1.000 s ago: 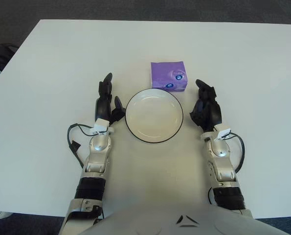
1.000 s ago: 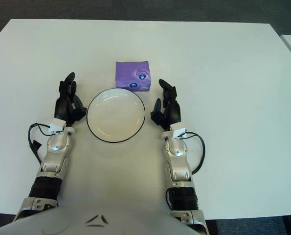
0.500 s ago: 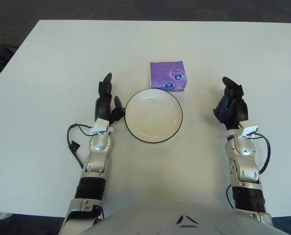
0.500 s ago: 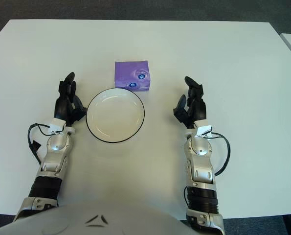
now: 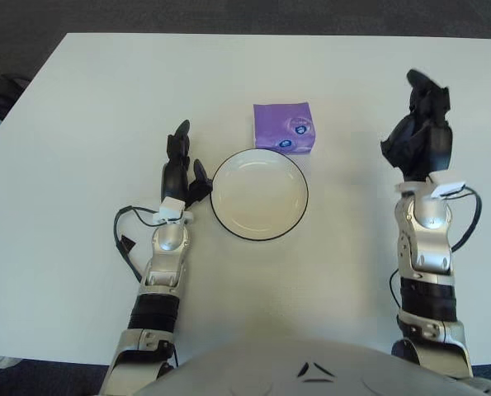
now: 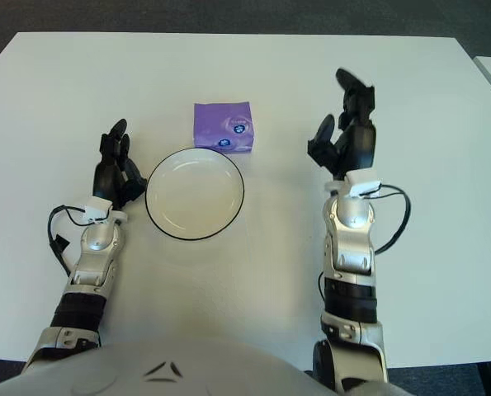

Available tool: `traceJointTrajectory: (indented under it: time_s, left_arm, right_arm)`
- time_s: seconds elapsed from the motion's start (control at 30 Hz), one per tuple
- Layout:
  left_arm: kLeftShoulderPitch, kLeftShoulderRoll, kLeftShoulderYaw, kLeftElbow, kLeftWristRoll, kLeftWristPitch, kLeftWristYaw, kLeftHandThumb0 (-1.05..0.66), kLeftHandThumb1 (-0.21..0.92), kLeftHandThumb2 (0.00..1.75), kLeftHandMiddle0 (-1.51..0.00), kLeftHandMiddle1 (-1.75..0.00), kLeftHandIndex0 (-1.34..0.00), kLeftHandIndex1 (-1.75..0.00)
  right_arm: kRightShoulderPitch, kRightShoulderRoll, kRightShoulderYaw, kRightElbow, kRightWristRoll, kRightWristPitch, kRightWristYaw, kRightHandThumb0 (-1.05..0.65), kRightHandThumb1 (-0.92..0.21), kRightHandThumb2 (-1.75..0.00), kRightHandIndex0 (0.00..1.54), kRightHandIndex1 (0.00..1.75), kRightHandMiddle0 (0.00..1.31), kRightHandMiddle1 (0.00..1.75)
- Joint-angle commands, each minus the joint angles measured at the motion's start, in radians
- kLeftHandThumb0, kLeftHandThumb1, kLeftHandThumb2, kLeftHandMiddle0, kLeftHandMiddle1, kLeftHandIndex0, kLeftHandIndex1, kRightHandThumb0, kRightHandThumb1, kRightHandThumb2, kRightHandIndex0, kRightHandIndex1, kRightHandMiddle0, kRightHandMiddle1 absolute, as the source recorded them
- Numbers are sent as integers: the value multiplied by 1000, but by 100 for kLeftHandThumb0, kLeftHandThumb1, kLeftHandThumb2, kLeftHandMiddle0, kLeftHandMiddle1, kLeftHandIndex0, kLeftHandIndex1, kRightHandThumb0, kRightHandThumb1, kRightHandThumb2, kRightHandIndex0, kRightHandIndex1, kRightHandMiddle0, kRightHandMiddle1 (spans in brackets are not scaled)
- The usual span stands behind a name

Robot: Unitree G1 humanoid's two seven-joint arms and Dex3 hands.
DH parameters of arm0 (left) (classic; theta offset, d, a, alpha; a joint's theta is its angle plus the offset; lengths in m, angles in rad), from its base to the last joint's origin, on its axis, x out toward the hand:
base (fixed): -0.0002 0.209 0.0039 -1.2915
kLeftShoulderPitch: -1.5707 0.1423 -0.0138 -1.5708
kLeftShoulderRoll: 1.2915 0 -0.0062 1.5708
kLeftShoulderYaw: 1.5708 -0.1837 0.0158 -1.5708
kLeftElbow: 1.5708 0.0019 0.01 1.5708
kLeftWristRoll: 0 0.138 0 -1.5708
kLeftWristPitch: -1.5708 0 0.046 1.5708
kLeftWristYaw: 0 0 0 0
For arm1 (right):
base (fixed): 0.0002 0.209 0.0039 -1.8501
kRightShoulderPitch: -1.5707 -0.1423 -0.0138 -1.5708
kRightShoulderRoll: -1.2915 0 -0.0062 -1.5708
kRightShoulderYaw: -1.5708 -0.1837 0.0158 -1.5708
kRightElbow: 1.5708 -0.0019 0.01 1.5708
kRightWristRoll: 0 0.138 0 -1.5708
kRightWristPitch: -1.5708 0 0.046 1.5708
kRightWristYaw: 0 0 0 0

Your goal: Put the tissue paper into the plate.

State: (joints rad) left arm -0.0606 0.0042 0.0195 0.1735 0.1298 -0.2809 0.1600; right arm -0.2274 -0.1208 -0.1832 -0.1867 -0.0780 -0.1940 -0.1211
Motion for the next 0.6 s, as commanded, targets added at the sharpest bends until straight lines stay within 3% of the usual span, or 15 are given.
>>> traceJointTrajectory:
  time_s: [0.0, 0.4, 0.57]
  left_arm:
    - [50, -5, -1, 69, 0, 37, 2, -83, 92, 100, -19, 0, 0, -49]
    - [35, -3, 1, 79, -6, 55, -4, -84, 92, 100, -18, 0, 0, -49]
    - [31, -4, 0, 80, -5, 59, -3, -85, 92, 100, -18, 0, 0, -49]
  right_arm:
    - [-18, -9, 2, 9, -37, -11, -20, -53, -92, -94, 32, 1, 0, 76]
    - [-183, -69, 14, 46, -206, 16, -103, -49, -92, -93, 38, 4, 0, 91]
    - [-249, -134, 46, 94, -278, 79, -64, -54, -92, -94, 35, 2, 0, 90]
